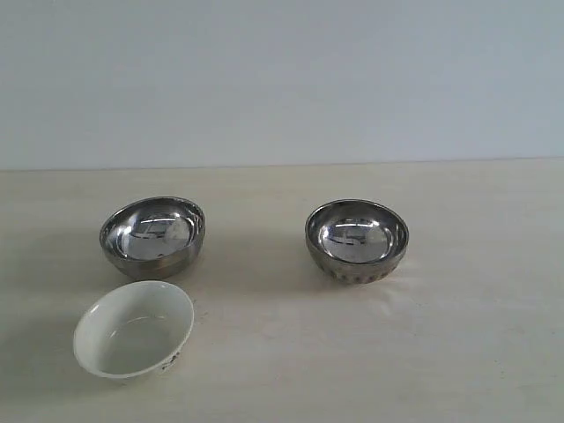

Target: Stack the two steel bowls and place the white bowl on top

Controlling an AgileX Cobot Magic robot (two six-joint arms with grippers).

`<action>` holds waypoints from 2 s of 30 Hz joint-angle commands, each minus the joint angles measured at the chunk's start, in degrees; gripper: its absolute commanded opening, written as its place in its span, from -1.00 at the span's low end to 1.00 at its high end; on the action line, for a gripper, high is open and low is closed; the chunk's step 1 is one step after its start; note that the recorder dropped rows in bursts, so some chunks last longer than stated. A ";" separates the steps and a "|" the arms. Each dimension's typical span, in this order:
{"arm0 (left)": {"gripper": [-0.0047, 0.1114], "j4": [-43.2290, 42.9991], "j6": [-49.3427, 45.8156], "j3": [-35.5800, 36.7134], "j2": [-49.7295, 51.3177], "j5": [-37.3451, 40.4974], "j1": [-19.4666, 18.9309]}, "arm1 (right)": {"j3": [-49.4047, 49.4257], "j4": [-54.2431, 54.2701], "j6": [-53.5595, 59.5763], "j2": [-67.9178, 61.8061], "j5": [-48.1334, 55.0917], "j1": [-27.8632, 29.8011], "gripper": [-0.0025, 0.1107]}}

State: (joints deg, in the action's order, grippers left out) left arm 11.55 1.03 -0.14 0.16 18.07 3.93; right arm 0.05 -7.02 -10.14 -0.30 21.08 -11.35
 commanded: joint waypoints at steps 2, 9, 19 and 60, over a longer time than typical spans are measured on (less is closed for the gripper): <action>-0.85 -0.22 0.51 0.14 -0.16 -0.25 -0.16 | -0.05 -0.39 0.02 0.30 -0.38 0.48 -0.96; -0.85 23.78 11.69 0.14 -0.16 -0.13 -0.16 | -0.05 -0.39 0.02 0.30 -0.38 0.48 -0.96; -0.85 25.49 11.52 0.14 -0.16 -0.45 -0.16 | -0.05 -0.39 0.02 0.30 -0.38 0.48 -0.96; -0.85 -4.27 -7.30 -65.41 69.47 18.38 -0.05 | -0.05 -0.39 0.02 0.30 -0.48 0.48 -0.96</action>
State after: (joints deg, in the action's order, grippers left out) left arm 9.60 -6.52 -62.64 64.08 31.46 3.93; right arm 0.05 -7.02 -10.14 -0.30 21.08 -11.35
